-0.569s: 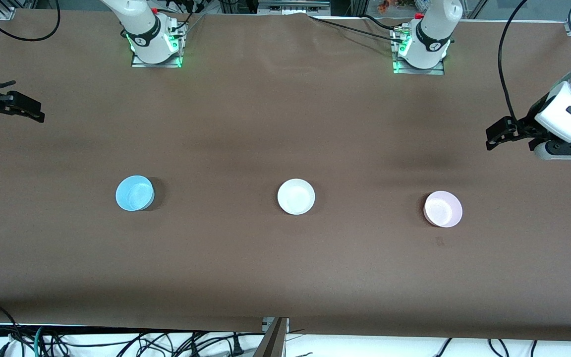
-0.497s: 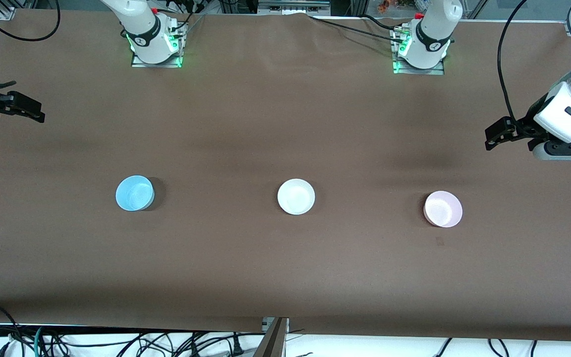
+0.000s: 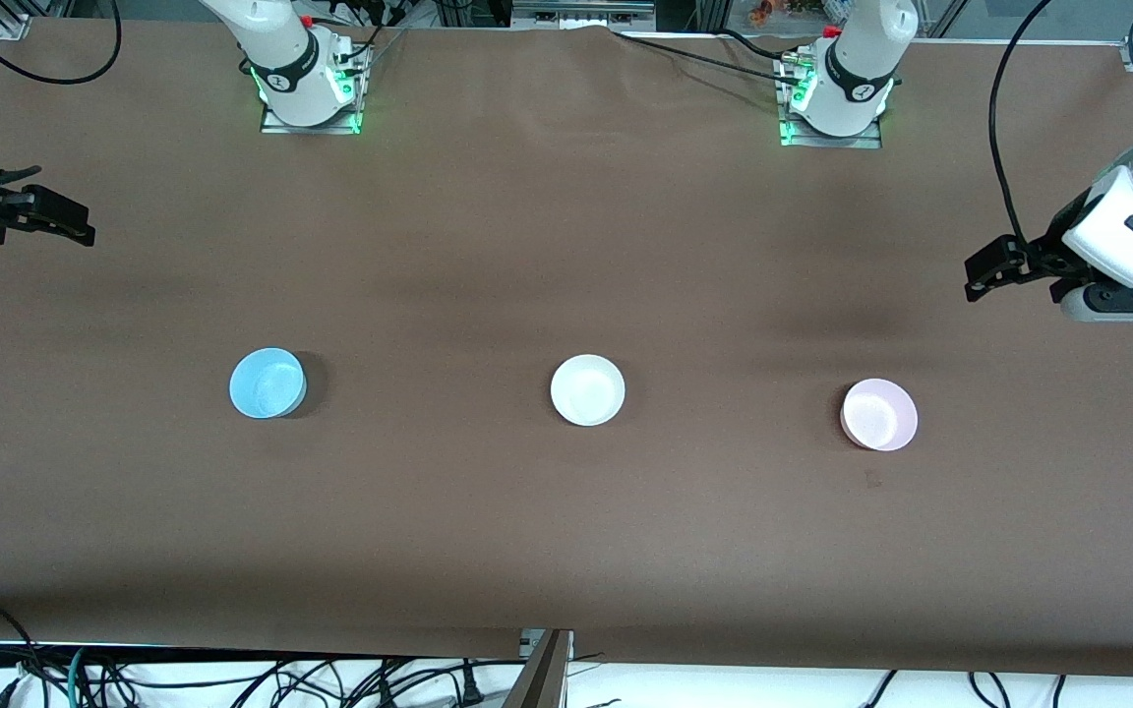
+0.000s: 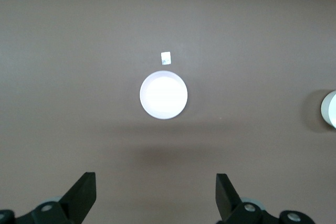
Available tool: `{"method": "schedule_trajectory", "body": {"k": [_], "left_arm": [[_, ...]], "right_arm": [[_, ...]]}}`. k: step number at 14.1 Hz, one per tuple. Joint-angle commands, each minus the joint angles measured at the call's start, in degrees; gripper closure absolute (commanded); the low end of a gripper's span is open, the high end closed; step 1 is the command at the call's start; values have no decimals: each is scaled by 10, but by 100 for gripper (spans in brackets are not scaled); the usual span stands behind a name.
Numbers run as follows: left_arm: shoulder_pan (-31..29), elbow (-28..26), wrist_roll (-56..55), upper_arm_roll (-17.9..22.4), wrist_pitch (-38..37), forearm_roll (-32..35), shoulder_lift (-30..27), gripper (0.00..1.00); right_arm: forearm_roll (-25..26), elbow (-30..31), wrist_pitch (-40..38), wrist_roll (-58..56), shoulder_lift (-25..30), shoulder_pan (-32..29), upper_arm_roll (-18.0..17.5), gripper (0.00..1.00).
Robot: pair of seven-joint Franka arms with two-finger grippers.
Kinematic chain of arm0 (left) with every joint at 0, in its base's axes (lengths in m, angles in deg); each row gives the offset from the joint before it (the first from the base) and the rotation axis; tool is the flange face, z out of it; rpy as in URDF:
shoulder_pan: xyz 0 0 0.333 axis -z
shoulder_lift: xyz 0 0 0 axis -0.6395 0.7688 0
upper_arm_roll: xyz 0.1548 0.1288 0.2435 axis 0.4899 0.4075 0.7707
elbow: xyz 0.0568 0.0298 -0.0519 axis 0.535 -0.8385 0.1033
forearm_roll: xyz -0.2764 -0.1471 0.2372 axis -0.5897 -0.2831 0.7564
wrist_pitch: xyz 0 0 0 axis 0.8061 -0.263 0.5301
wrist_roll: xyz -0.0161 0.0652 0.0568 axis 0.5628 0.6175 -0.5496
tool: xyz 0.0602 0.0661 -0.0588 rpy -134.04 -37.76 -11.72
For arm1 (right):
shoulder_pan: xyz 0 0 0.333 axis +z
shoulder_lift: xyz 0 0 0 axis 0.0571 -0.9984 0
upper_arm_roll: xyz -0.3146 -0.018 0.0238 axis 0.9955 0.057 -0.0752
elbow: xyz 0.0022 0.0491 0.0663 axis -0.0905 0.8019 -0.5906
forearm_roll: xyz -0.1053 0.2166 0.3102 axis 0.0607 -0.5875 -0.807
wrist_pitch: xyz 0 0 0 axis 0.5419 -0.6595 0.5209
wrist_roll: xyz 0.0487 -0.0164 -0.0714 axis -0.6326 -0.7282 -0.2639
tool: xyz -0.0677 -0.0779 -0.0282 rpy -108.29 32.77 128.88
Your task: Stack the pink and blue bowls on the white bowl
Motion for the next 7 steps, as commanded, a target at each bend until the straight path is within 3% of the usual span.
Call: {"method": "schedule_trajectory", "body": {"k": [1,3,7], "left_arm": [[-4,89,-5,4,-20,8,62,0],[-5,85,2,6,-20,12,69,0],[-61,79,44,5,38,8,147,0]], "right_arm": [[-7,-7,-2,4,-1,-1,-1,0],[-7,-7,-2,5,-1,-1,-1,0],[-8,-7,-2,6,-2,-3,-1,0]]}}
